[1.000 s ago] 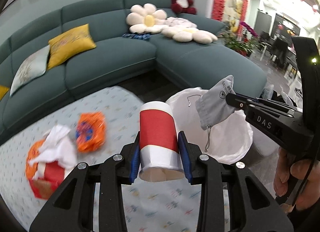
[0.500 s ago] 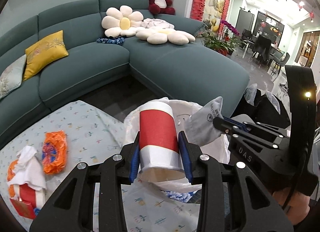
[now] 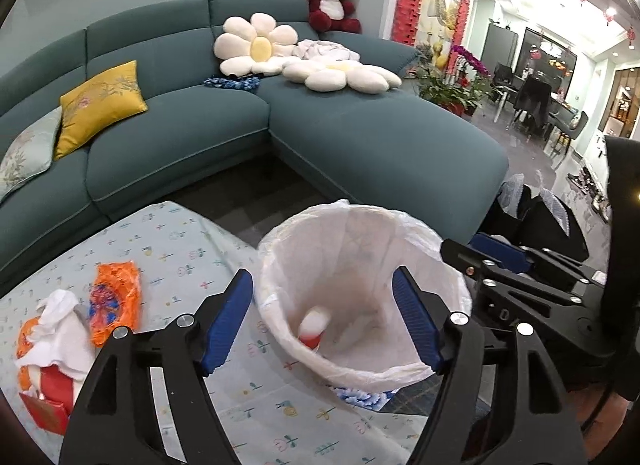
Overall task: Collect trash
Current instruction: 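Carry cup and pouch over the wastebasket and open both tools, then grasp the dark red scrunchie with the left tool while the right tool grasps the blue ribbon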
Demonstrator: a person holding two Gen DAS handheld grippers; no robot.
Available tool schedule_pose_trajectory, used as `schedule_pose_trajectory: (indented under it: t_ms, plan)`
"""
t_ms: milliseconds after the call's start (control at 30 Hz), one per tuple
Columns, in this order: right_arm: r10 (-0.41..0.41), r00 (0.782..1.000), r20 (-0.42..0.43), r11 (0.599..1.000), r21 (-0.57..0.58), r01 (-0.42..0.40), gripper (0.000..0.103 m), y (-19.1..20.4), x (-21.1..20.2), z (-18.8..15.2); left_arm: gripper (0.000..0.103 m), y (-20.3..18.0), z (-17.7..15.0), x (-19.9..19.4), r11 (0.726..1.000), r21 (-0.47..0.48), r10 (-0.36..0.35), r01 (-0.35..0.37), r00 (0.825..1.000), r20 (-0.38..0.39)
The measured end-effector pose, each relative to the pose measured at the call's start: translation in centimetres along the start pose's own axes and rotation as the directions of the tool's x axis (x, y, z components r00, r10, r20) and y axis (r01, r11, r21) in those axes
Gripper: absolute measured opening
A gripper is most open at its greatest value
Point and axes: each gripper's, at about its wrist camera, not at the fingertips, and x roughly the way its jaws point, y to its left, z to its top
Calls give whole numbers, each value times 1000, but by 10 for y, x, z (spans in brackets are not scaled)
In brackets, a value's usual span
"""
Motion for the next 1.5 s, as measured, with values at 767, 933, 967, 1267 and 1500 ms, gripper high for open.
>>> schedule_pose_trajectory:
  t_ms: [767, 933, 967, 1267, 1500]
  plan:
    - [250, 967, -51, 934, -250, -254, 58, 148, -42, -28, 70, 147, -74, -85, 926, -189, 303, -326, 943, -140]
    - [296, 950, -103, 906, -283, -313, 58, 182, -40, -40, 70, 179, -112, -93, 898, -237, 327, -372, 922, -210]
    - [311, 943, -114, 899, -287, -331, 58, 188, -40, -44, 70, 186, -120, -95, 891, -251, 326, -378, 919, -223]
    - [350, 916, -194, 850, -346, -398, 58, 248, -33, -72, 70, 230, -168, -92, 828, -403, 281, -389, 911, -303]
    - [334, 915, -228, 824, -402, -401, 58, 280, -26, -92, 66, 245, -187, -82, 813, -439, 245, -382, 909, -338]
